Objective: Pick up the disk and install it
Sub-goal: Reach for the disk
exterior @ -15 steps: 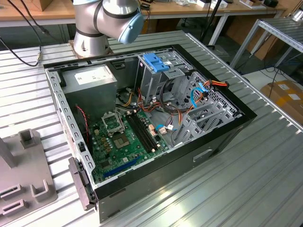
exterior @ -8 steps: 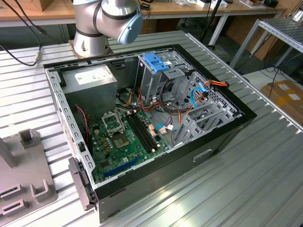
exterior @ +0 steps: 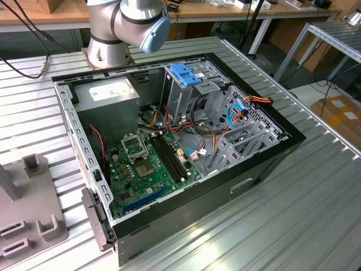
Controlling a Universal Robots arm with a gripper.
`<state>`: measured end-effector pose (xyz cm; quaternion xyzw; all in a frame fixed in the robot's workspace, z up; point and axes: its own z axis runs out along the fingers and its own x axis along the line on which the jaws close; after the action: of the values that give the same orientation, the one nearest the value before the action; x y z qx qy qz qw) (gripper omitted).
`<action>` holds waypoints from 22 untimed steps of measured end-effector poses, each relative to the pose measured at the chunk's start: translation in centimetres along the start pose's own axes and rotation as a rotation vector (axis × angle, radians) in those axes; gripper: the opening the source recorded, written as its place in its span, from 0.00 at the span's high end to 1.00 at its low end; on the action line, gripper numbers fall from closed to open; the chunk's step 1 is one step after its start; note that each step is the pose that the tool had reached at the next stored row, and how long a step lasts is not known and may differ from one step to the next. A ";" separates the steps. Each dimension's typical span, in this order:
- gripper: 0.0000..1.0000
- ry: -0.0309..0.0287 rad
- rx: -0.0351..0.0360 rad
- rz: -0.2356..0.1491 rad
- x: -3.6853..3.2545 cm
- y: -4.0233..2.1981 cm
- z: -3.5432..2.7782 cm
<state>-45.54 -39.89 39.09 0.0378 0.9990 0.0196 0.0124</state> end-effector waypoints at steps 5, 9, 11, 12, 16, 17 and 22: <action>0.89 0.0150 0.0103 0.000 -0.15 0.00 0.26; 0.89 0.0400 0.0121 0.001 -0.58 0.14 0.92; 0.89 0.0430 0.0124 0.001 -0.60 0.39 1.01; 0.89 0.0444 0.0126 0.001 -0.59 0.59 1.07; 0.89 0.0473 0.0128 0.001 -0.55 1.08 1.52; 0.89 0.0473 0.0127 0.001 -0.53 1.18 1.65; 0.89 0.0474 0.0128 0.001 -0.53 1.20 1.66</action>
<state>-44.88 -38.67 37.50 0.0380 0.9991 0.0141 -0.0115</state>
